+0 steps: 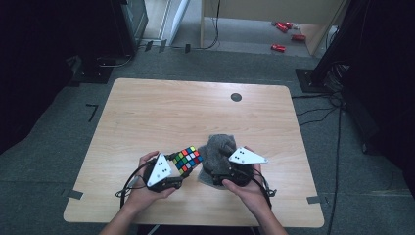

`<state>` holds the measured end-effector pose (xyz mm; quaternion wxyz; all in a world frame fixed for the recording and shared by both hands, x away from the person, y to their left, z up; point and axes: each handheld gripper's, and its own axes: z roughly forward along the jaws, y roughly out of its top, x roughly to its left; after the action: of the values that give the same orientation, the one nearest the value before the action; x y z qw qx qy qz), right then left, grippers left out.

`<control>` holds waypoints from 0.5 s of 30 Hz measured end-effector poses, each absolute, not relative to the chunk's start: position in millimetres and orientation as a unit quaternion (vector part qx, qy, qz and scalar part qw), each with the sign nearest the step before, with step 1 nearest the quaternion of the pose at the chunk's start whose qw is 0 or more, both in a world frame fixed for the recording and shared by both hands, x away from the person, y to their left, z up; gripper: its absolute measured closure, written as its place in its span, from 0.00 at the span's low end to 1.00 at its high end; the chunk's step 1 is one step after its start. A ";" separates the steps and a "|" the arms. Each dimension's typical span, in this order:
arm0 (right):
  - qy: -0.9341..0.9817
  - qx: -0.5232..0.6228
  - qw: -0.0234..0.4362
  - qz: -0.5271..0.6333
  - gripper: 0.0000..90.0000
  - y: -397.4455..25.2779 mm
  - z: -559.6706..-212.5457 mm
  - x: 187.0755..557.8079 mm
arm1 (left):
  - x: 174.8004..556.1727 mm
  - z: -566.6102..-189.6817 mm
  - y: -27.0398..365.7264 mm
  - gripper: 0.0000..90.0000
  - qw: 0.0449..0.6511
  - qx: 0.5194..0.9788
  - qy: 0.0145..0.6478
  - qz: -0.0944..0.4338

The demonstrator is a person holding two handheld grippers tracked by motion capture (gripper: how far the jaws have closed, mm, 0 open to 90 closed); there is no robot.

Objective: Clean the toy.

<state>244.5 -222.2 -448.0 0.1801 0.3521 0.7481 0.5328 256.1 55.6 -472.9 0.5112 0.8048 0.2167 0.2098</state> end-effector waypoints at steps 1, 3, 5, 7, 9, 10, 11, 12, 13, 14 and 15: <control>0.760 0.339 0.222 0.508 0.28 -225.2 -450.0 245.9 | 258.4 -472.2 59.5 0.39 0.513 0.802 0.226 0.207; 0.776 0.322 0.269 0.472 0.29 -232.2 -457.3 249.5 | 261.3 -472.0 64.0 0.39 0.515 0.800 0.235 0.200; 0.778 0.320 0.263 0.472 0.28 -239.4 -466.2 254.8 | 264.2 -472.7 67.4 0.39 0.518 0.796 0.245 0.194; 0.782 0.322 0.253 0.470 0.25 -239.5 -473.7 258.9 | 266.2 -474.0 68.4 0.39 0.519 0.794 0.255 0.188; 0.797 0.316 0.252 0.448 0.21 -235.3 -484.7 264.0 | 265.8 -474.9 67.5 0.39 0.518 0.795 0.253 0.189; 0.806 0.318 0.250 0.431 0.21 -232.7 -490.6 266.3 | 265.3 -475.4 66.5 0.39 0.516 0.797 0.250 0.189; 0.815 0.323 0.248 0.412 0.22 -230.5 -496.4 268.6 | 264.7 -475.6 65.8 0.39 0.515 0.799 0.247 0.189; 0.822 0.330 0.249 0.392 0.24 -228.7 -502.1 270.8 | 264.2 -475.9 64.7 0.38 0.515 0.800 0.245 0.188; 0.828 0.337 0.247 0.374 0.25 -227.8 -507.2 272.8 | 263.8 -476.0 64.0 0.38 0.515 0.800 0.244 0.187; 0.831 0.345 0.242 0.362 0.27 -227.6 -511.7 274.4 | 263.7 -476.4 63.4 0.38 0.515 0.800 0.244 0.186; 0.831 0.353 0.238 0.358 0.29 -227.8 -515.5 275.4 | 263.9 -476.9 62.7 0.38 0.514 0.801 0.243 0.184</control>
<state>275.4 -227.8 -515.5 0.2383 0.3528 0.8312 0.3575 263.9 62.7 -476.9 0.5145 0.8014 0.2431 0.1843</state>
